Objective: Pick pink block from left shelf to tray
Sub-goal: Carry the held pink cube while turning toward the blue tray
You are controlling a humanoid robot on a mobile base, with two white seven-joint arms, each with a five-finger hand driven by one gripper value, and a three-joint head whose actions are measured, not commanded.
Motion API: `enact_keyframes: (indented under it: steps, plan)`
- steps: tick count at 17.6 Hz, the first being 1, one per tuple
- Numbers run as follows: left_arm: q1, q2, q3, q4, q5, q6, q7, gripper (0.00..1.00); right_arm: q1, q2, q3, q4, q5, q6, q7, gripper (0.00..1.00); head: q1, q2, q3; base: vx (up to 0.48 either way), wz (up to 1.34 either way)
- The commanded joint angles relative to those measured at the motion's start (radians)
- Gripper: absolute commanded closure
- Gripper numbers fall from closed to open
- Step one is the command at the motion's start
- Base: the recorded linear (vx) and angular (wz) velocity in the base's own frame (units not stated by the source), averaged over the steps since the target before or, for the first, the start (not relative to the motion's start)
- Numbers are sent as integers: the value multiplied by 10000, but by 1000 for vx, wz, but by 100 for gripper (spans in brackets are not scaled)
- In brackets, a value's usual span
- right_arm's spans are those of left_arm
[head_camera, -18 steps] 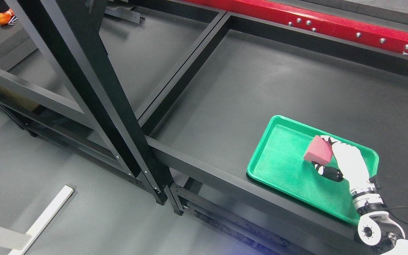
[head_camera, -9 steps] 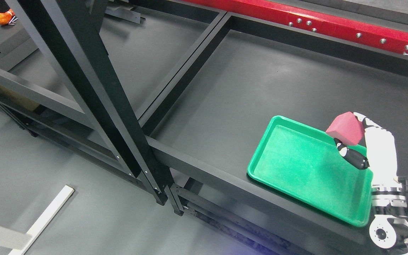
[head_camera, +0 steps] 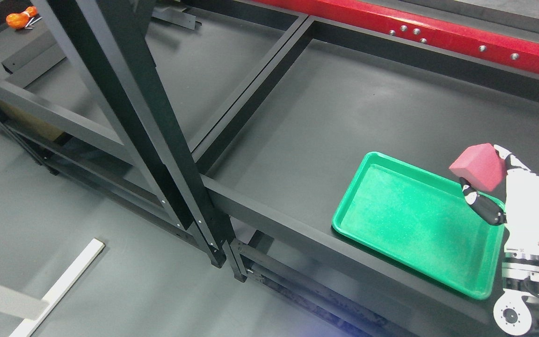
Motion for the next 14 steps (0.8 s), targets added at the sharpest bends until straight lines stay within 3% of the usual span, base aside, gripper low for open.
enact_keyframes:
  steps: [1, 14]
  plan:
    - [93, 174, 0, 0, -15, -8, -7, 0, 31, 482, -582, -390, -14, 27, 45, 99, 0, 0, 0, -27, 114]
    - [93, 174, 0, 0, -15, -8, -7, 0, 0, 513, -536, -390, -351, 180, 167, 98, 0, 0, 0, -72, 411]
